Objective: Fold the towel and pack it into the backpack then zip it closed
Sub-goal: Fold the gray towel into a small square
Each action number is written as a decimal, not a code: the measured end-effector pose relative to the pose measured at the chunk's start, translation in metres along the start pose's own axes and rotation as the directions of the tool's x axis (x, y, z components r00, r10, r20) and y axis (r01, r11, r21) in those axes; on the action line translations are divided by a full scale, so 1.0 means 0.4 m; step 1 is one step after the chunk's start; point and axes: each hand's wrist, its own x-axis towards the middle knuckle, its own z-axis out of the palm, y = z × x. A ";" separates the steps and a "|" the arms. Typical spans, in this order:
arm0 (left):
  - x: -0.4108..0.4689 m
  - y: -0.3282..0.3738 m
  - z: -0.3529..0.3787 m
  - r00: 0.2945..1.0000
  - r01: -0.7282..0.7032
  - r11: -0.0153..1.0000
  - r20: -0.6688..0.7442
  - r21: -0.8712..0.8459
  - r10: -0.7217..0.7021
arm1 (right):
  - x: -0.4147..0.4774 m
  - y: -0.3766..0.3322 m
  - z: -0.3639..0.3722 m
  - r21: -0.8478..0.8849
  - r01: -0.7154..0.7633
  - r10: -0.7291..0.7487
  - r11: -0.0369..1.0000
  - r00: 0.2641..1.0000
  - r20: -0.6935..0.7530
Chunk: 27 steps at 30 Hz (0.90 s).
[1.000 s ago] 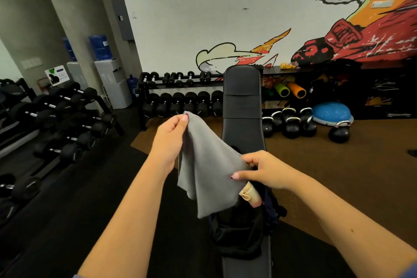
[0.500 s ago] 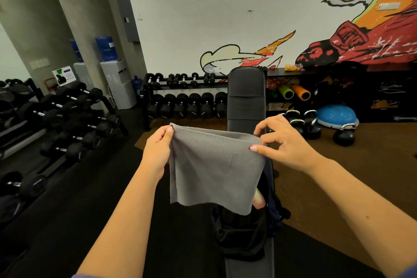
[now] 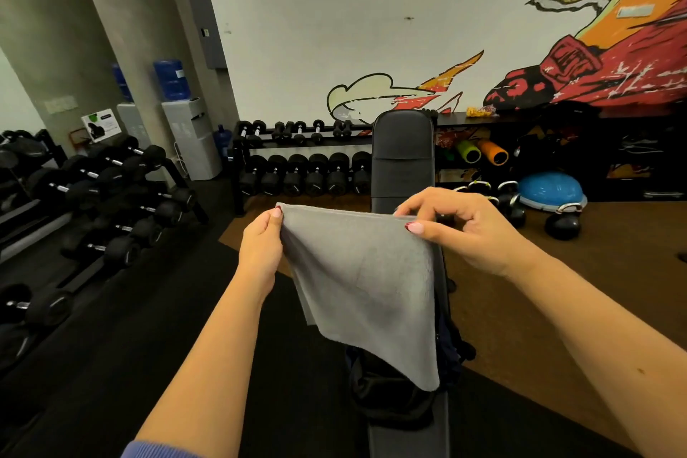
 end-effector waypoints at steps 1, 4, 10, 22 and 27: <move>0.001 0.000 0.003 1.000 -0.011 1.000 -0.017 0.006 0.011 | 0.000 -0.005 0.000 -0.001 -0.021 0.021 1.000 1.000 0.001; 0.001 0.004 0.008 0.997 -0.051 0.999 -0.050 0.017 0.051 | 0.000 0.001 0.005 -0.041 -0.054 0.053 0.998 0.998 -0.025; -0.014 0.013 -0.001 0.994 -0.096 0.995 0.050 -0.006 0.096 | -0.009 0.031 0.000 0.081 -0.138 0.143 0.987 0.987 -0.067; -0.029 -0.013 -0.021 0.997 -0.079 0.992 -0.030 -0.097 0.077 | -0.011 0.098 0.020 0.192 -0.324 0.365 0.926 0.898 -0.245; -0.037 -0.015 -0.019 0.997 -0.077 0.992 -0.007 -0.098 0.077 | -0.018 0.104 0.074 0.210 -0.228 0.301 0.951 0.842 -0.447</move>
